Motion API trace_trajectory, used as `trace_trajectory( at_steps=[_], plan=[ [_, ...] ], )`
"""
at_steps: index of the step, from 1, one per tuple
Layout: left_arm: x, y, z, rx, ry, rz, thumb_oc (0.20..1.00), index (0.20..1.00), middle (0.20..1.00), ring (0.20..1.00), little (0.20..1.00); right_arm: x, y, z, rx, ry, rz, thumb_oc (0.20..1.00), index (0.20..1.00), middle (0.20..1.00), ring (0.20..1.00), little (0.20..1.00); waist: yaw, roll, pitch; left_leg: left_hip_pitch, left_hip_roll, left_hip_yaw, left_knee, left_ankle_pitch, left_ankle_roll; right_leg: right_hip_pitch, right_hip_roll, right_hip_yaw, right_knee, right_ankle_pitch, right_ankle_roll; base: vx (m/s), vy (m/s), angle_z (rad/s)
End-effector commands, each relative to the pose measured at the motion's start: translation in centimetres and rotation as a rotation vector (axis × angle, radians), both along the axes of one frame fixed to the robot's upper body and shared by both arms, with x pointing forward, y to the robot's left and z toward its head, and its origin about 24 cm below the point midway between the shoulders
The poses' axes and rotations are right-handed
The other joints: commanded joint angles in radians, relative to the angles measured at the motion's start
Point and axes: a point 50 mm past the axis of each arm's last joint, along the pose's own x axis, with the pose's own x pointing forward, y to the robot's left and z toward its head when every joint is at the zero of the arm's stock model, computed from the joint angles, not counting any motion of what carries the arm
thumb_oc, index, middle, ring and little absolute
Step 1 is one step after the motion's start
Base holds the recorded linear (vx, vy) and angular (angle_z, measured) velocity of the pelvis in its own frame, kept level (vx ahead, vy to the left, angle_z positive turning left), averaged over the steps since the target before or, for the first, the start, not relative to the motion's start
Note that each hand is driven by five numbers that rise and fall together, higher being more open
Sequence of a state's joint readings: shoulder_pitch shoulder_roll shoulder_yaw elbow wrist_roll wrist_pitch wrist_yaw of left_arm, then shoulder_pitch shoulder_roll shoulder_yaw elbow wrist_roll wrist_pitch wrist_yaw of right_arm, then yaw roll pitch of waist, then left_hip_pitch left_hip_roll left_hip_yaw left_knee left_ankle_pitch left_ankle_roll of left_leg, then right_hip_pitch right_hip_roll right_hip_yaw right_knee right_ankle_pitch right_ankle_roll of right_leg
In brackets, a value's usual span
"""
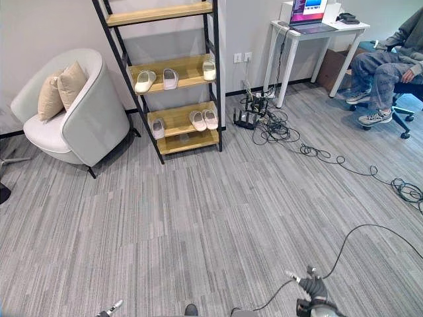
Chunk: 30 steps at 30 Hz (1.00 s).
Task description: Arrange the slippers neatly on the shoe rack.
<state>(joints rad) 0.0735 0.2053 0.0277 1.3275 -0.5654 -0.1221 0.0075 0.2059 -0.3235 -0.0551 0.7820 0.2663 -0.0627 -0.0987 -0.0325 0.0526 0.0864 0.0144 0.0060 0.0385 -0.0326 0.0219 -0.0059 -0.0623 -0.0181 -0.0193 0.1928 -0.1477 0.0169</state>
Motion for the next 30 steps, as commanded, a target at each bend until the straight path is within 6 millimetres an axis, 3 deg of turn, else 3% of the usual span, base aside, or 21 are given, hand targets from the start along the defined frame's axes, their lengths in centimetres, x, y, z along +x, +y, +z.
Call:
trace_trajectory(
  at_steps=[1,3,5,7,8,10,12,13,14,15,16,17,19,20,23,25,26,27,28,29,30],
  plan=[
    [1.6,-0.1,0.1,0.019,-0.011,-0.037,1.000,1.000,1.000,1.000,1.000,2.0,1.5,0.5,-0.038,-0.074,0.069,1.000,1.000,1.000,1.000,1.000,-0.007,-0.060,0.046,0.007,0.069,-0.179,-0.054,0.010,-0.059,0.093,-0.031,0.031,-0.116,0.047,0.079,0.04,-0.077,0.04],
    [1.6,-0.1,0.1,0.019,-0.011,-0.037,1.000,1.000,1.000,1.000,1.000,2.0,1.5,0.5,-0.038,-0.074,0.069,1.000,1.000,1.000,1.000,1.000,-0.007,-0.060,0.046,0.007,0.069,-0.179,-0.054,0.010,-0.059,0.093,-0.031,0.031,-0.115,0.047,0.078,0.03,-0.095,0.07],
    [3.1,-0.6,0.4,0.013,-0.073,-0.085,1.000,1.000,1.000,1.000,1.000,2.5,1.6,1.1,-0.060,-0.111,0.073,1.000,1.000,1.000,1.000,1.000,-0.008,-0.071,0.092,-0.078,0.061,-0.163,0.154,-0.029,-0.075,0.099,-0.032,0.030,-0.098,0.017,0.048,0.07,-0.194,0.30],
    [4.1,-0.5,0.6,0.045,-0.088,-0.137,1.000,1.000,1.000,1.000,1.000,3.3,1.3,1.9,-0.080,-0.161,0.053,1.000,1.000,1.000,1.000,1.000,-0.010,-0.082,0.138,-0.227,0.047,-0.068,0.365,0.013,-0.076,0.138,-0.046,-0.005,-0.096,-0.007,0.032,0.27,-0.111,0.67],
    [3.7,-0.3,0.6,0.053,-0.079,-0.144,1.000,1.000,1.000,1.000,1.000,3.6,1.2,2.2,-0.063,-0.187,0.037,1.000,1.000,1.000,1.000,1.000,0.014,-0.078,0.133,-0.303,0.024,-0.028,0.304,0.002,-0.063,0.176,-0.040,-0.007,-0.119,-0.023,0.036,0.50,0.016,0.54],
    [2.8,-0.2,0.4,0.061,-0.039,-0.150,1.000,1.000,1.000,1.000,1.000,5.4,1.2,2.4,-0.062,-0.199,0.070,1.000,1.000,1.000,1.000,1.000,0.075,-0.079,0.117,-0.354,0.000,-0.056,0.127,0.050,-0.058,0.242,-0.029,0.009,-0.156,-0.043,0.045,0.61,0.078,0.20],
    [2.4,-0.1,0.3,0.061,-0.009,-0.156,1.000,1.000,1.000,1.000,1.000,6.7,1.7,2.7,-0.058,-0.215,0.104,1.000,1.000,1.000,1.000,1.000,0.098,-0.095,0.114,-0.377,-0.010,-0.069,0.099,0.054,-0.059,0.267,-0.036,0.023,-0.160,-0.050,0.050,0.58,0.195,-0.77],
    [0.1,0.0,-0.1,0.042,0.080,-0.150,1.000,1.000,1.000,1.000,1.000,7.4,2.7,2.3,-0.057,-0.180,0.202,1.000,1.000,1.000,1.000,1.000,0.129,-0.110,0.078,-0.352,-0.037,-0.107,0.108,0.083,-0.024,0.284,-0.053,0.048,-0.119,-0.039,0.081,0.87,0.366,-0.97],
    [0.1,0.3,0.0,0.056,0.098,-0.185,1.000,1.000,1.000,1.000,1.000,7.4,2.9,2.0,-0.059,-0.155,0.234,1.000,1.000,1.000,1.000,1.000,0.131,-0.135,0.072,-0.350,-0.058,-0.094,0.142,0.067,-0.008,0.267,-0.080,0.046,-0.046,0.024,0.110,0.96,0.457,-1.46],
    [0.4,0.6,0.1,0.061,0.091,-0.198,1.000,1.000,1.000,1.000,1.000,7.4,3.1,1.6,-0.054,-0.126,0.256,1.000,1.000,1.000,1.000,1.000,0.129,-0.142,0.074,-0.315,-0.067,-0.076,0.174,0.026,0.017,0.191,-0.109,0.044,0.150,0.179,0.167,0.75,0.398,-1.49],
    [1.4,0.5,0.2,0.071,0.062,-0.252,1.000,1.000,1.000,1.000,1.000,7.5,3.2,1.6,-0.041,-0.127,0.254,1.000,1.000,1.000,1.000,1.000,0.105,-0.113,0.083,-0.238,-0.060,-0.076,0.166,-0.012,0.042,0.111,-0.118,0.030,0.346,0.292,0.174,0.89,0.499,-0.90],
    [2.5,0.6,0.4,0.092,0.043,-0.306,1.000,1.000,1.000,1.000,1.000,7.6,3.4,1.5,-0.038,-0.127,0.252,1.000,1.000,1.000,1.000,1.000,0.086,-0.082,0.101,-0.152,-0.046,-0.082,0.139,-0.042,0.064,0.018,-0.143,-0.036,0.489,0.331,0.152,0.98,0.453,0.03],
    [4.0,0.8,0.8,0.114,0.002,-0.329,1.000,1.000,1.000,1.000,1.000,7.4,3.5,1.5,-0.030,-0.134,0.245,1.000,1.000,1.000,1.000,1.000,0.045,-0.070,0.127,-0.022,-0.053,-0.118,0.095,-0.084,0.070,-0.094,-0.134,-0.109,0.445,0.209,0.118,0.92,0.141,0.31],
    [4.9,0.5,0.9,0.118,-0.023,-0.355,1.000,1.000,1.000,1.000,1.000,6.6,3.0,1.2,-0.032,-0.108,0.229,1.000,1.000,1.000,1.000,1.000,0.012,-0.074,0.137,0.063,-0.056,-0.161,0.073,-0.128,0.054,-0.142,-0.105,-0.124,0.239,0.156,0.109,0.77,-0.129,0.28],
    [4.8,0.3,0.9,0.115,-0.028,-0.339,1.000,1.000,1.000,1.000,1.000,5.8,2.3,0.8,-0.056,-0.059,0.244,1.000,1.000,1.000,1.000,1.000,-0.038,-0.076,0.132,0.180,-0.012,-0.198,0.047,-0.210,-0.002,-0.201,-0.115,-0.096,-0.154,0.233,0.155,0.91,-0.304,1.03],
    [3.9,0.5,0.7,0.098,-0.009,-0.299,1.000,1.000,1.000,1.000,1.000,5.6,2.2,0.9,-0.073,-0.047,0.285,1.000,1.000,1.000,1.000,1.000,-0.046,-0.077,0.123,0.212,0.011,-0.226,0.092,-0.227,-0.019,-0.208,-0.100,-0.051,-0.125,0.246,0.155,0.64,-0.346,1.33],
    [2.7,0.6,0.5,0.084,0.020,-0.269,1.000,1.000,1.000,1.000,1.000,4.5,2.1,0.5,-0.076,-0.008,0.303,1.000,1.000,1.000,1.000,1.000,-0.045,-0.080,0.106,0.187,0.025,-0.245,0.215,-0.191,-0.041,-0.173,-0.070,-0.013,-0.101,0.233,0.123,0.51,-0.367,1.20],
    [2.8,0.7,0.5,0.070,0.002,-0.211,1.000,1.000,1.000,1.000,1.000,4.9,2.1,0.7,-0.095,-0.016,0.327,1.000,1.000,1.000,1.000,1.000,-0.034,-0.080,0.116,0.108,0.026,-0.244,0.375,-0.102,-0.058,-0.147,-0.061,-0.027,-0.088,0.219,0.097,0.40,-0.477,0.75],
    [3.8,1.0,0.8,0.066,-0.056,-0.109,1.000,1.000,1.000,1.000,1.000,5.8,2.2,1.4,-0.116,-0.050,0.365,1.000,1.000,1.000,1.000,1.000,-0.009,-0.109,0.158,-0.058,0.018,-0.206,0.633,-0.021,-0.046,-0.090,-0.061,-0.048,-0.084,0.182,0.052,0.19,-0.405,1.11],
    [4.0,1.3,0.9,0.074,-0.067,-0.084,1.000,1.000,1.000,1.000,1.000,6.0,2.0,1.7,-0.128,-0.061,0.357,1.000,1.000,1.000,1.000,1.000,0.001,-0.118,0.169,-0.119,0.045,-0.160,0.701,-0.014,-0.044,-0.068,-0.062,-0.073,-0.087,0.163,0.039,0.26,-0.448,0.78],
    [4.2,1.7,1.1,0.075,-0.097,-0.016,1.000,1.000,1.000,1.000,1.000,5.7,1.6,2.2,-0.149,-0.087,0.349,1.000,1.000,1.000,1.000,1.000,0.011,-0.130,0.169,-0.159,0.103,-0.058,0.631,-0.035,-0.034,-0.034,-0.062,-0.104,-0.086,0.136,0.031,0.33,-0.262,0.49]
  ],
)
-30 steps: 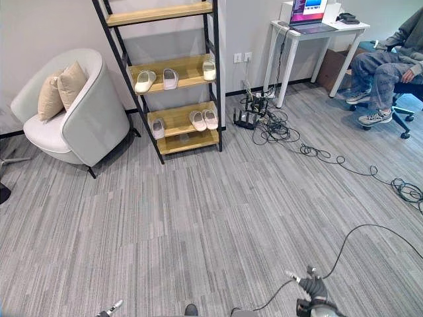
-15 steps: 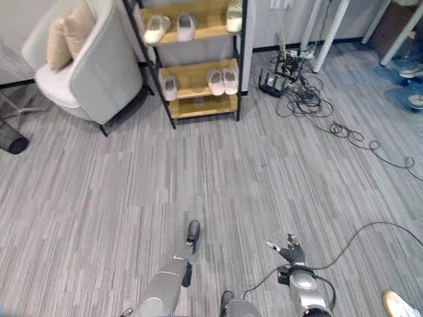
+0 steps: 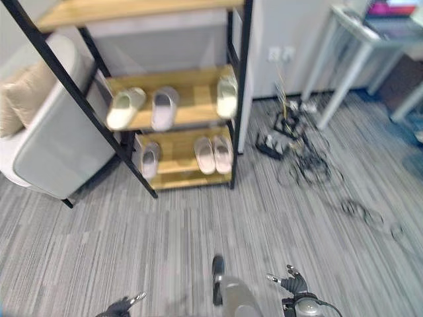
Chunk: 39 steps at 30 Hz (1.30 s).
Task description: Arrange the slippers neatly on the shoe rack.
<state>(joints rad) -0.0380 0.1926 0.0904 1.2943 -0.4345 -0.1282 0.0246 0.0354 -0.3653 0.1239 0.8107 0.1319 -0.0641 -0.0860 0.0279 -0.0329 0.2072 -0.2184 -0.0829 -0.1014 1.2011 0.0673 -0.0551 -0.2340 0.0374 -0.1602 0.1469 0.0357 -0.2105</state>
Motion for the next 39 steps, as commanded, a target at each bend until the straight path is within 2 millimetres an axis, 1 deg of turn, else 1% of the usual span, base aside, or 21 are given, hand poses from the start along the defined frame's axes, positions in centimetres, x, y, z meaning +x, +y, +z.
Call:
trace_trajectory(
  at_steps=[1,3,4,6,8,11,12,14,16,18,19,22,26,27,28,30,32,33,37,38,39],
  plan=[
    [-1.6,2.4,0.3,0.040,0.012,0.132,1.000,1.000,1.000,1.000,1.000,-0.5,-0.7,1.3,-0.049,-0.077,0.022,1.000,1.000,1.000,1.000,1.000,-0.036,-0.043,0.046,0.085,0.200,0.112,-0.685,-0.118,0.019,0.164,-0.114,0.028,-0.041,-0.067,0.263,0.37,-0.151,0.03],
    [-2.8,2.7,0.2,0.049,0.037,0.209,1.000,1.000,1.000,1.000,1.000,-0.4,-0.8,1.6,-0.052,-0.102,0.014,1.000,1.000,1.000,1.000,1.000,-0.030,-0.044,0.027,0.108,0.215,0.136,-0.857,-0.123,0.005,0.190,-0.125,0.009,-0.041,-0.093,0.272,0.36,0.061,0.25],
    [-3.9,2.7,0.0,0.049,0.063,0.287,1.000,1.000,1.000,1.000,1.000,0.2,-0.8,2.4,-0.078,-0.141,0.043,1.000,1.000,1.000,1.000,1.000,-0.020,-0.042,0.014,0.127,0.227,0.119,-0.996,-0.098,-0.013,0.220,-0.125,0.004,-0.047,-0.110,0.280,0.39,0.162,-0.12],
    [-4.6,2.3,-0.3,0.027,0.078,0.320,1.000,1.000,1.000,1.000,1.000,0.7,-0.8,3.1,-0.114,-0.175,0.080,1.000,1.000,1.000,1.000,1.000,-0.007,-0.038,0.003,0.130,0.244,0.052,-1.085,-0.054,-0.031,0.255,-0.120,0.014,-0.068,-0.125,0.289,0.29,0.152,-0.17],
    [-4.6,2.4,-0.2,0.033,0.076,0.336,1.000,1.000,1.000,1.000,1.000,0.8,-0.9,3.1,-0.132,-0.174,0.086,1.000,1.000,1.000,1.000,1.000,0.002,-0.039,0.007,0.114,0.250,-0.010,-1.112,-0.013,-0.048,0.278,-0.125,0.016,-0.069,-0.134,0.293,0.14,0.138,-0.44],
    [-5.1,2.7,-0.2,0.042,0.093,0.334,1.000,1.000,1.000,1.000,1.000,1.3,-0.3,3.3,-0.114,-0.192,0.101,1.000,1.000,1.000,1.000,1.000,0.004,-0.033,-0.003,0.129,0.267,0.018,-1.159,-0.009,-0.047,0.296,-0.145,0.015,-0.068,-0.139,0.306,0.16,0.352,0.14],
    [-5.3,2.7,-0.3,0.052,0.112,0.313,1.000,1.000,1.000,1.000,1.000,1.2,-0.1,3.3,-0.112,-0.196,0.103,1.000,1.000,1.000,1.000,1.000,-0.001,-0.034,-0.013,0.145,0.244,0.016,-1.154,-0.025,-0.043,0.297,-0.178,0.018,-0.061,-0.116,0.326,0.21,0.493,0.08],
    [-5.6,3.5,0.0,0.071,0.101,0.374,1.000,1.000,1.000,1.000,1.000,1.0,1.1,3.0,-0.074,-0.196,0.116,1.000,1.000,1.000,1.000,1.000,0.004,-0.052,-0.023,0.160,0.201,0.049,-1.144,-0.067,-0.020,0.285,-0.226,0.046,-0.075,-0.074,0.358,0.12,0.537,-0.06],
    [-5.5,3.7,0.1,0.077,0.094,0.393,1.000,1.000,1.000,1.000,1.000,0.8,1.4,2.7,-0.072,-0.188,0.119,1.000,1.000,1.000,1.000,1.000,0.005,-0.057,-0.023,0.158,0.192,0.057,-1.140,-0.076,-0.013,0.276,-0.239,0.053,-0.078,-0.059,0.367,-0.03,0.283,-0.32],
    [-4.5,4.6,0.6,0.132,0.070,0.376,1.000,1.000,1.000,1.000,1.000,0.9,2.8,2.2,-0.075,-0.179,0.139,1.000,1.000,1.000,1.000,1.000,0.002,-0.076,-0.006,0.144,0.138,0.088,-1.133,-0.111,0.024,0.231,-0.290,0.069,-0.088,0.006,0.400,-0.15,0.423,0.19],
    [-4.5,4.6,0.6,0.134,0.072,0.379,1.000,1.000,1.000,1.000,1.000,0.9,3.1,2.1,-0.076,-0.179,0.153,1.000,1.000,1.000,1.000,1.000,0.002,-0.076,-0.002,0.141,0.136,0.093,-1.128,-0.116,0.029,0.221,-0.289,0.071,-0.083,0.010,0.401,-0.15,0.321,0.12],
    [-4.4,4.7,0.6,0.140,0.074,0.360,1.000,1.000,1.000,1.000,1.000,0.4,3.7,1.7,-0.092,-0.151,0.205,1.000,1.000,1.000,1.000,1.000,-0.001,-0.066,0.003,0.128,0.127,0.094,-1.116,-0.111,0.044,0.208,-0.231,0.092,-0.018,-0.031,0.383,-0.07,0.104,-0.25],
    [-4.5,4.5,0.5,0.130,0.063,0.347,1.000,1.000,1.000,1.000,1.000,-0.4,3.6,1.3,-0.094,-0.123,0.218,1.000,1.000,1.000,1.000,1.000,-0.007,-0.047,-0.008,0.141,0.106,0.091,-1.134,-0.089,0.057,0.212,-0.101,0.121,0.076,-0.126,0.348,-0.03,0.027,-0.02],
    [-4.2,4.3,0.5,0.120,0.050,0.342,1.000,1.000,1.000,1.000,1.000,-0.3,3.6,1.2,-0.100,-0.120,0.231,1.000,1.000,1.000,1.000,1.000,-0.003,-0.049,-0.003,0.140,0.091,0.089,-1.133,-0.082,0.052,0.217,-0.055,0.123,0.080,-0.155,0.320,-0.04,-0.028,0.05],
    [-4.2,4.3,0.5,0.120,0.050,0.342,1.000,1.000,1.000,1.000,1.000,-0.3,3.6,1.2,-0.100,-0.121,0.231,1.000,1.000,1.000,1.000,1.000,-0.004,-0.050,-0.001,0.143,0.091,0.089,-1.133,-0.082,0.052,0.220,-0.056,0.122,0.080,-0.156,0.320,-0.05,-0.069,0.07],
    [-3.6,3.9,0.5,0.110,0.034,0.319,1.000,1.000,1.000,1.000,1.000,-0.6,3.9,0.8,-0.086,-0.102,0.231,1.000,1.000,1.000,1.000,1.000,-0.002,-0.060,0.001,0.113,0.075,0.083,-1.095,-0.076,0.042,0.254,-0.040,0.157,0.029,-0.172,0.284,-0.04,-0.083,0.02],
    [-3.3,3.8,0.5,0.102,0.013,0.343,1.000,1.000,1.000,1.000,1.000,-0.7,3.8,0.7,-0.090,-0.090,0.242,1.000,1.000,1.000,1.000,1.000,0.009,-0.059,0.013,0.095,0.072,0.084,-1.043,-0.077,0.027,0.269,-0.032,0.154,0.008,-0.175,0.265,-0.08,-0.092,0.04],
    [-2.7,3.1,0.5,0.079,-0.015,0.343,1.000,1.000,1.000,1.000,1.000,-0.4,3.3,0.9,-0.108,-0.090,0.251,1.000,1.000,1.000,1.000,1.000,0.014,-0.057,0.027,0.066,0.077,0.087,-0.995,-0.074,0.009,0.273,-0.040,0.137,-0.004,-0.175,0.259,-0.09,-0.070,-0.01],
    [-2.6,2.7,0.3,0.068,-0.010,0.342,1.000,1.000,1.000,1.000,1.000,0.2,2.7,1.3,-0.134,-0.107,0.247,1.000,1.000,1.000,1.000,1.000,0.009,-0.054,0.020,0.070,0.100,0.091,-0.982,-0.097,0.007,0.269,-0.057,0.110,-0.014,-0.171,0.260,-0.07,0.013,0.41],
    [-2.7,2.7,0.3,0.067,-0.008,0.353,1.000,1.000,1.000,1.000,1.000,0.3,2.6,1.4,-0.132,-0.112,0.241,1.000,1.000,1.000,1.000,1.000,0.007,-0.053,0.013,0.081,0.107,0.083,-0.984,-0.105,0.007,0.266,-0.064,0.105,-0.014,-0.172,0.262,0.00,0.115,0.30],
    [-3.0,2.6,0.2,0.062,0.005,0.352,1.000,1.000,1.000,1.000,1.000,0.4,2.3,1.5,-0.132,-0.112,0.238,1.000,1.000,1.000,1.000,1.000,0.001,-0.051,-0.001,0.111,0.132,0.055,-0.995,-0.112,0.005,0.264,-0.074,0.093,-0.011,-0.181,0.262,0.01,0.095,0.17]
  ],
)
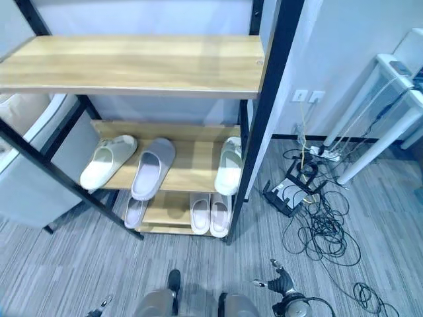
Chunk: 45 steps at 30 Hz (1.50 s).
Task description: Arrange the slippers neatly on the shoe rack.
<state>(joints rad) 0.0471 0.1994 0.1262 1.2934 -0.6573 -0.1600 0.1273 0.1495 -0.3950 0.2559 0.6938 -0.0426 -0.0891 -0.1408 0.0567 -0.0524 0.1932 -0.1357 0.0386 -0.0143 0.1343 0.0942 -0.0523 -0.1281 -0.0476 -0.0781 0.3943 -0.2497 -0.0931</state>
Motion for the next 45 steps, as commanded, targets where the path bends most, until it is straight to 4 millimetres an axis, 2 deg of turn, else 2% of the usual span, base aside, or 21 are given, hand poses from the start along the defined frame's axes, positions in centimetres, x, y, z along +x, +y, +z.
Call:
trace_trajectory(
  at_steps=[1,4,6,7,10,12,13,14,16,18,21,23,26,28,30,33,35,36,39,40,45],
  plan=[
    [0.9,1.1,0.5,0.030,-0.043,0.035,1.000,1.000,1.000,1.000,1.000,2.8,0.5,1.8,0.026,-0.143,0.011,1.000,1.000,1.000,1.000,1.000,-0.029,-0.031,0.014,0.030,0.011,-0.033,0.071,-0.139,0.001,0.159,0.011,0.010,-0.258,0.104,0.144,0.06,0.105,0.30],
    [0.5,1.4,0.5,0.028,-0.034,0.065,1.000,1.000,1.000,1.000,1.000,2.4,0.1,1.3,0.020,-0.113,-0.003,1.000,1.000,1.000,1.000,1.000,-0.036,-0.027,0.003,0.051,0.095,-0.083,0.006,-0.095,-0.018,0.159,-0.009,-0.008,-0.245,0.081,0.157,0.10,0.204,0.54],
    [0.5,1.4,0.5,0.028,-0.034,0.066,1.000,1.000,1.000,1.000,1.000,2.4,0.2,1.3,0.020,-0.113,-0.003,1.000,1.000,1.000,1.000,1.000,-0.037,-0.027,0.003,0.054,0.095,-0.083,0.002,-0.093,-0.018,0.160,-0.009,-0.009,-0.244,0.080,0.157,0.04,0.129,0.22],
    [0.4,1.5,0.5,0.029,-0.032,0.071,1.000,1.000,1.000,1.000,1.000,2.3,0.2,1.3,0.021,-0.107,-0.001,1.000,1.000,1.000,1.000,1.000,-0.031,-0.031,0.008,0.039,0.138,-0.107,-0.036,-0.057,-0.032,0.166,-0.024,-0.013,-0.237,0.072,0.167,0.11,0.275,0.13],
    [-0.1,1.3,0.3,0.025,-0.013,0.066,1.000,1.000,1.000,1.000,1.000,2.3,0.1,1.2,0.016,-0.100,0.002,1.000,1.000,1.000,1.000,1.000,-0.014,-0.033,0.010,0.013,0.165,-0.156,-0.088,-0.017,-0.051,0.191,-0.046,-0.005,-0.243,0.070,0.186,0.14,0.341,0.09],
    [-0.5,1.2,0.2,0.016,0.009,0.064,1.000,1.000,1.000,1.000,1.000,2.4,0.3,1.1,0.029,-0.098,-0.006,1.000,1.000,1.000,1.000,1.000,-0.010,-0.035,0.006,0.016,0.158,-0.167,-0.104,-0.032,-0.059,0.198,-0.064,0.012,-0.253,0.083,0.202,0.15,0.421,0.03],
    [-1.7,1.0,0.0,0.011,0.064,0.041,1.000,1.000,1.000,1.000,1.000,2.8,0.4,1.2,0.049,-0.103,-0.009,1.000,1.000,1.000,1.000,1.000,-0.009,-0.045,-0.004,0.015,0.130,-0.164,-0.085,-0.056,-0.061,0.196,-0.102,0.031,-0.265,0.116,0.226,0.13,0.368,-0.19],
    [-1.7,1.1,0.0,0.011,0.064,0.041,1.000,1.000,1.000,1.000,1.000,2.8,0.4,1.2,0.049,-0.103,-0.009,1.000,1.000,1.000,1.000,1.000,-0.008,-0.046,-0.004,0.014,0.128,-0.163,-0.082,-0.058,-0.060,0.196,-0.103,0.032,-0.266,0.117,0.227,0.13,0.347,-0.37],
    [-2.5,1.5,0.0,0.016,0.086,0.030,1.000,1.000,1.000,1.000,1.000,3.1,0.9,1.4,0.094,-0.117,0.001,1.000,1.000,1.000,1.000,1.000,-0.009,-0.061,-0.010,0.017,0.096,-0.137,-0.058,-0.093,-0.045,0.191,-0.142,0.057,-0.278,0.159,0.246,0.08,0.270,-0.39],
    [-2.3,2.8,0.5,0.052,0.108,-0.019,1.000,1.000,1.000,1.000,1.000,3.8,1.6,1.6,0.105,-0.117,0.038,1.000,1.000,1.000,1.000,1.000,-0.006,-0.067,-0.010,0.018,0.059,-0.085,-0.031,-0.131,-0.020,0.156,-0.187,0.070,-0.277,0.221,0.268,0.04,0.333,-0.39],
    [-1.5,3.7,0.9,0.088,0.111,-0.055,1.000,1.000,1.000,1.000,1.000,5.0,2.1,2.0,0.098,-0.141,0.060,1.000,1.000,1.000,1.000,1.000,0.000,-0.062,-0.003,0.018,0.050,-0.048,-0.020,-0.144,-0.009,0.124,-0.206,0.057,-0.266,0.267,0.272,-0.04,0.211,-0.33],
    [0.6,4.5,1.5,0.123,0.042,-0.089,1.000,1.000,1.000,1.000,1.000,6.3,3.0,3.1,0.075,-0.200,0.129,1.000,1.000,1.000,1.000,1.000,-0.003,-0.041,0.000,0.038,0.043,-0.013,-0.032,-0.149,0.007,0.101,-0.190,-0.009,-0.241,0.252,0.253,-0.04,0.208,-0.60],
    [1.1,4.7,1.7,0.133,0.026,-0.123,1.000,1.000,1.000,1.000,1.000,6.8,3.1,3.8,0.037,-0.237,0.171,1.000,1.000,1.000,1.000,1.000,-0.004,-0.031,-0.003,0.056,0.034,0.006,-0.045,-0.152,0.013,0.109,-0.183,-0.056,-0.256,0.237,0.254,0.00,0.070,-0.51],
    [1.4,4.7,1.8,0.137,0.017,-0.124,1.000,1.000,1.000,1.000,1.000,7.1,3.3,4.4,0.009,-0.268,0.199,1.000,1.000,1.000,1.000,1.000,-0.011,-0.028,-0.006,0.060,0.027,0.002,-0.050,-0.150,0.017,0.118,-0.179,-0.057,-0.271,0.233,0.252,0.03,0.014,-0.30],
    [2.2,3.8,1.7,0.138,-0.011,-0.164,1.000,1.000,1.000,1.000,1.000,7.5,3.3,5.7,-0.075,-0.334,0.288,1.000,1.000,1.000,1.000,1.000,-0.020,-0.016,-0.022,0.083,0.021,0.013,-0.071,-0.145,0.020,0.132,-0.166,-0.021,-0.308,0.239,0.255,0.04,-0.002,0.00],
    [1.8,1.9,0.9,0.100,0.018,-0.224,1.000,1.000,1.000,1.000,1.000,8.3,4.2,8.1,-0.132,-0.435,0.415,1.000,1.000,1.000,1.000,1.000,-0.028,-0.009,-0.049,0.113,0.027,0.018,-0.118,-0.130,0.018,0.170,-0.169,-0.026,-0.356,0.246,0.263,0.04,-0.033,-0.11],
    [1.6,1.5,0.7,0.087,0.026,-0.233,1.000,1.000,1.000,1.000,1.000,8.4,4.4,8.6,-0.136,-0.457,0.442,1.000,1.000,1.000,1.000,1.000,-0.030,-0.008,-0.055,0.120,0.028,0.018,-0.127,-0.127,0.018,0.177,-0.169,-0.026,-0.362,0.246,0.264,0.03,-0.027,-0.06],
    [1.0,0.8,0.4,0.065,0.046,-0.243,1.000,1.000,1.000,1.000,1.000,8.4,5.6,10.3,-0.103,-0.533,0.502,1.000,1.000,1.000,1.000,1.000,-0.031,-0.010,-0.062,0.128,0.028,0.010,-0.137,-0.123,0.017,0.186,-0.167,-0.027,-0.366,0.240,0.264,0.02,-0.031,0.01],
    [0.6,0.5,0.2,0.049,0.060,-0.249,1.000,1.000,1.000,1.000,1.000,8.2,6.6,11.7,-0.074,-0.595,0.560,1.000,1.000,1.000,1.000,1.000,-0.033,-0.010,-0.068,0.134,0.028,0.007,-0.140,-0.125,0.016,0.194,-0.166,-0.029,-0.371,0.237,0.265,0.02,-0.014,0.10],
    [-0.2,0.1,-0.1,0.035,0.086,-0.263,1.000,1.000,1.000,1.000,1.000,8.2,7.5,13.4,-0.076,-0.667,0.631,1.000,1.000,1.000,1.000,1.000,-0.032,-0.011,-0.074,0.133,0.029,0.002,-0.139,-0.120,0.015,0.193,-0.167,-0.035,-0.372,0.241,0.265,0.02,-0.006,0.10],
    [-1.3,-0.2,-0.3,0.026,0.128,-0.255,1.000,1.000,1.000,1.000,1.000,9.2,9.3,15.2,-0.084,-0.771,0.672,1.000,1.000,1.000,1.000,1.000,-0.021,-0.011,-0.081,0.138,0.030,-0.005,-0.138,-0.124,0.014,0.202,-0.167,-0.042,-0.371,0.234,0.264,0.00,-0.001,0.01]
  ],
)
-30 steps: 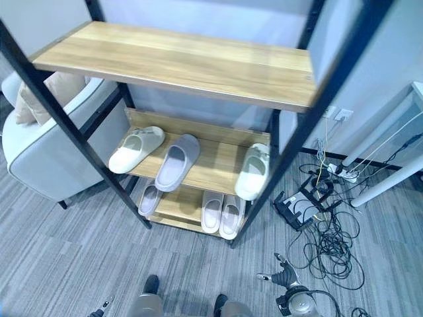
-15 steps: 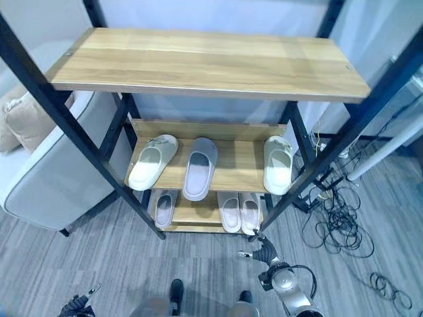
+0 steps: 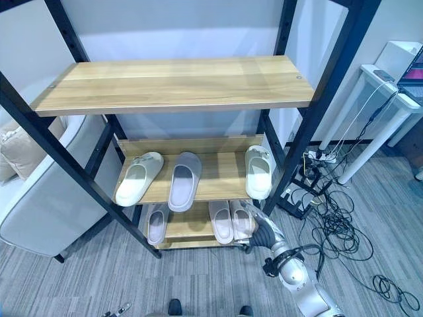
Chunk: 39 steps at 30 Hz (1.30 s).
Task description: Arrange the slippers neatly on the shoe rack.
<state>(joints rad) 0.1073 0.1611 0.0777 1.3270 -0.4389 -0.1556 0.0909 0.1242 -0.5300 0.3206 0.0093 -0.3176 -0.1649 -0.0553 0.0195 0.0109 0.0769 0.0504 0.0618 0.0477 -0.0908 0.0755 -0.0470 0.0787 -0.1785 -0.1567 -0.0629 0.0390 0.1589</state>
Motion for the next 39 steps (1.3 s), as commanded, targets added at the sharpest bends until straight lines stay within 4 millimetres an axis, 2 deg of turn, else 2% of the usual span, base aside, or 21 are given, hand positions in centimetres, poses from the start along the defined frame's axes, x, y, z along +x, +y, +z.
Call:
trace_trajectory(
  at_steps=[1,3,9,14,15,17,19,24,31,36,39],
  plan=[
    [1.3,1.9,0.5,0.059,0.005,-0.008,1.000,1.000,1.000,1.000,1.000,2.3,2.9,3.0,0.033,-0.187,0.087,1.000,1.000,1.000,1.000,1.000,0.019,-0.074,0.032,-0.047,0.006,-0.068,0.086,-0.105,0.009,-0.003,-0.035,0.036,0.084,-0.055,0.012,0.00,0.000,0.00],
    [0.7,1.6,0.3,0.059,0.034,-0.011,1.000,1.000,1.000,1.000,1.000,3.6,3.6,4.7,0.055,-0.285,0.060,1.000,1.000,1.000,1.000,1.000,0.028,-0.074,0.028,-0.042,0.006,-0.067,0.087,-0.109,0.010,0.001,-0.037,0.036,0.081,-0.052,0.013,0.00,0.000,0.00],
    [0.3,1.6,0.3,0.063,0.045,-0.001,1.000,1.000,1.000,1.000,1.000,5.0,3.8,5.6,0.125,-0.316,-0.003,1.000,1.000,1.000,1.000,1.000,0.042,-0.070,0.019,-0.036,0.000,-0.066,0.082,-0.111,0.015,0.006,-0.042,0.033,0.079,-0.046,0.016,0.00,0.000,0.00],
    [0.0,1.9,0.3,0.066,0.064,-0.003,1.000,1.000,1.000,1.000,1.000,5.0,4.0,5.8,0.169,-0.304,-0.002,1.000,1.000,1.000,1.000,1.000,0.045,-0.068,0.015,-0.031,-0.007,-0.073,0.076,-0.110,0.018,0.010,-0.046,0.029,0.083,-0.044,0.018,0.00,0.000,0.00],
    [8.6,-2.7,1.2,0.049,-0.169,-0.447,1.000,1.000,1.000,1.000,1.000,0.1,-3.1,-2.4,0.358,0.099,-0.395,1.000,1.000,1.000,1.000,1.000,-0.005,-0.025,0.054,-0.055,-0.001,-0.126,0.102,-0.072,0.002,-0.001,0.050,0.089,0.097,-0.115,-0.027,0.00,0.000,0.00],
    [7.7,-3.0,0.9,0.024,-0.146,-0.420,1.000,1.000,1.000,1.000,1.000,0.0,-3.0,-2.6,0.370,0.107,-0.407,1.000,1.000,1.000,1.000,1.000,0.003,-0.026,0.047,-0.049,0.004,-0.135,0.088,-0.064,-0.002,0.016,0.053,0.072,0.082,-0.118,-0.032,0.02,-0.037,0.24],
    [6.0,-3.0,0.4,0.008,-0.076,-0.407,1.000,1.000,1.000,1.000,1.000,-0.1,-3.0,-2.8,0.379,0.116,-0.412,1.000,1.000,1.000,1.000,1.000,0.008,-0.029,0.041,-0.041,0.005,-0.140,0.081,-0.062,-0.004,0.036,0.054,0.068,0.067,-0.118,-0.035,0.04,-0.021,0.42],
    [3.0,-2.2,-0.2,-0.001,0.040,-0.393,1.000,1.000,1.000,1.000,1.000,0.2,-2.9,-2.3,0.382,0.094,-0.396,1.000,1.000,1.000,1.000,1.000,0.016,-0.037,0.033,-0.027,0.005,-0.150,0.069,-0.064,-0.009,0.062,0.057,0.053,0.045,-0.118,-0.036,0.05,0.014,0.01],
    [1.8,-1.1,-0.2,0.013,0.081,-0.374,1.000,1.000,1.000,1.000,1.000,1.1,-2.6,-1.4,0.389,0.069,-0.360,1.000,1.000,1.000,1.000,1.000,0.044,-0.052,0.034,-0.031,0.001,-0.159,0.056,-0.068,-0.005,0.055,0.050,0.038,0.050,-0.113,-0.029,0.02,0.043,0.03],
    [2.1,-1.0,-0.1,0.017,0.074,-0.391,1.000,1.000,1.000,1.000,1.000,2.5,-1.8,0.1,0.379,0.003,-0.313,1.000,1.000,1.000,1.000,1.000,0.066,-0.065,0.037,-0.040,-0.005,-0.164,0.056,-0.069,0.001,0.049,0.044,0.028,0.057,-0.112,-0.022,0.01,0.069,0.08],
    [1.7,-1.2,-0.2,0.009,0.096,-0.442,1.000,1.000,1.000,1.000,1.000,4.0,-0.7,2.5,0.403,-0.102,-0.252,1.000,1.000,1.000,1.000,1.000,0.089,-0.081,0.037,-0.043,-0.013,-0.169,0.050,-0.075,0.007,0.051,0.037,0.019,0.051,-0.107,-0.017,0.07,0.090,0.08]
  ],
)
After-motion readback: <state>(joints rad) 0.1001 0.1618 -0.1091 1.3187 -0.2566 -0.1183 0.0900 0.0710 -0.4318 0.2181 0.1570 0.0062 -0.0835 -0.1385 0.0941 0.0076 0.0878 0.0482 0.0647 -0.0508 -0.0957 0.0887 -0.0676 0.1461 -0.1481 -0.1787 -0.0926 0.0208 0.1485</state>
